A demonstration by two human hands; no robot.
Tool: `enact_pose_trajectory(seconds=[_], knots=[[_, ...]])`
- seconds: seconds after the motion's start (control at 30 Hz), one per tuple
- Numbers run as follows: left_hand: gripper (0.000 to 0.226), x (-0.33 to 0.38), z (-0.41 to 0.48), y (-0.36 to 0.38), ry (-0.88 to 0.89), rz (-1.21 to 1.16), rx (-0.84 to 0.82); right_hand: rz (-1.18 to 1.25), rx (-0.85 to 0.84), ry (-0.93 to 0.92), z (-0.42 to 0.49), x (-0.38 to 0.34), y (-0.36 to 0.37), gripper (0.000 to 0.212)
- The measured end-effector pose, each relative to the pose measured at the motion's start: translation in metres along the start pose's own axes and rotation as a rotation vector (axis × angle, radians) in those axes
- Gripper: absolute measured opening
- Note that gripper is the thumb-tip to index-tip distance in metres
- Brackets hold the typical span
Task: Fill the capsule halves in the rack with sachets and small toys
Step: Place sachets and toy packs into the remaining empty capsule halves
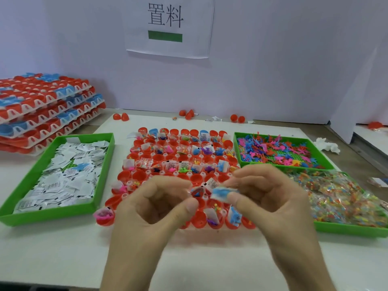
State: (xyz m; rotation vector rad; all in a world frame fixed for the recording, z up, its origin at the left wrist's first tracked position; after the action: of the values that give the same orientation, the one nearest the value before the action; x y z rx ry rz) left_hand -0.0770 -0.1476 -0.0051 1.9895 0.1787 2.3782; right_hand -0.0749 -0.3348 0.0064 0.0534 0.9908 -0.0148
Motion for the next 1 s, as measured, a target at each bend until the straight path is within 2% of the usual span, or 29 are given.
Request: enact_pose_trajectory(seconds=[0.07,0.13,0.27,0.4,0.6,1.0], knots=[[0.022,0.002,0.001,-0.016,-0.013,-0.151,0.129,-0.206,0.079,-0.036,0.007,0.0,-0.015,0.034],[0.009,0.006,0.003,-0.032,-0.01,-0.324,0.25,-0.4,0.057,-0.097,0.017,0.0,-0.02,0.039],[0.013,0.012,0.003,-0.052,0.014,-0.416,0.397,-0.621,-0.171,-0.181,0.037,0.007,-0.001,0.04],[0.014,0.015,0.0,-0.053,0.018,-0.428,0.416,-0.733,-0.478,-0.158,0.049,0.017,0.024,0.037],[0.011,0.018,-0.001,-0.054,0.029,-0.421,0.42,-0.799,-0.727,-0.102,0.047,0.02,0.035,0.036],[0.01,0.019,-0.004,-0.055,0.06,-0.397,0.419,-0.91,-0.906,-0.076,0.036,0.025,0.047,0.035]])
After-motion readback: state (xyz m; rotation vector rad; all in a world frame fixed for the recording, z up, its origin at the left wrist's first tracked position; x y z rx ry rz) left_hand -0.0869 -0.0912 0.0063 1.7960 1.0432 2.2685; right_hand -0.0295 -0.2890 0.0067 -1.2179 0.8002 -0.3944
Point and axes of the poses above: each hand's wrist, its own z-axis towards the middle knuckle, its own y-axis out of the palm, x = y × z, the point moved 3 cm from there along z, towards the middle knuckle, and after that the axes turned 9 degrees about -y, right-handed, at the moved point
